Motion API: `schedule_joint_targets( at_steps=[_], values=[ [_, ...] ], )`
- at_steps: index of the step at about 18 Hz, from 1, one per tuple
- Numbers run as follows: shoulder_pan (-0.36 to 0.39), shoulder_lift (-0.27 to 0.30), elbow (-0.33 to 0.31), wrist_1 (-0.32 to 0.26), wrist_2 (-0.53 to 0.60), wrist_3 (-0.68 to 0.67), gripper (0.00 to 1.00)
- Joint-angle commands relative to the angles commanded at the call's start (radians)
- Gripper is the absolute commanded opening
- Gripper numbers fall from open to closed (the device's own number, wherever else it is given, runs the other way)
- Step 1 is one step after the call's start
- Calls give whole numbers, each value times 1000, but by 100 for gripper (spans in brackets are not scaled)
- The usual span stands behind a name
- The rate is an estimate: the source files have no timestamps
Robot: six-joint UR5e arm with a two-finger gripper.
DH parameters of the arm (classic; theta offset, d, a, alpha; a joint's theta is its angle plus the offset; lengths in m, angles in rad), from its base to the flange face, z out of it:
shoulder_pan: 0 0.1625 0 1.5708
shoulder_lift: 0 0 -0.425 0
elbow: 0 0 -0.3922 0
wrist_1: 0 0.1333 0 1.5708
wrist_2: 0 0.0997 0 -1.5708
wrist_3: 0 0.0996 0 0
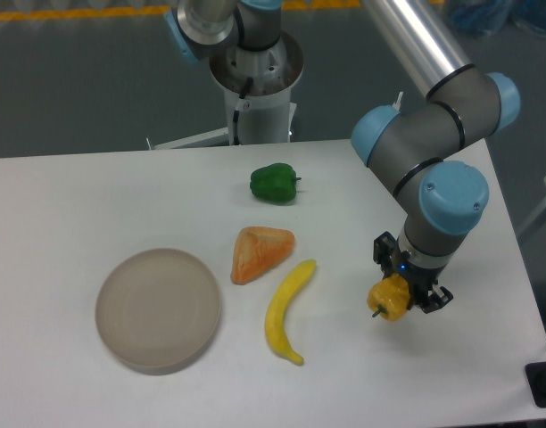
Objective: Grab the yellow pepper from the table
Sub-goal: 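Carry the held yellow pepper away from the green pepper and lower it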
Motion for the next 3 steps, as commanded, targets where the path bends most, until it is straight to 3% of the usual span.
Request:
schedule_joint_targets(
  at_steps=[3],
  values=[
    [0, 2, 0, 2, 0, -2, 17]
  ],
)
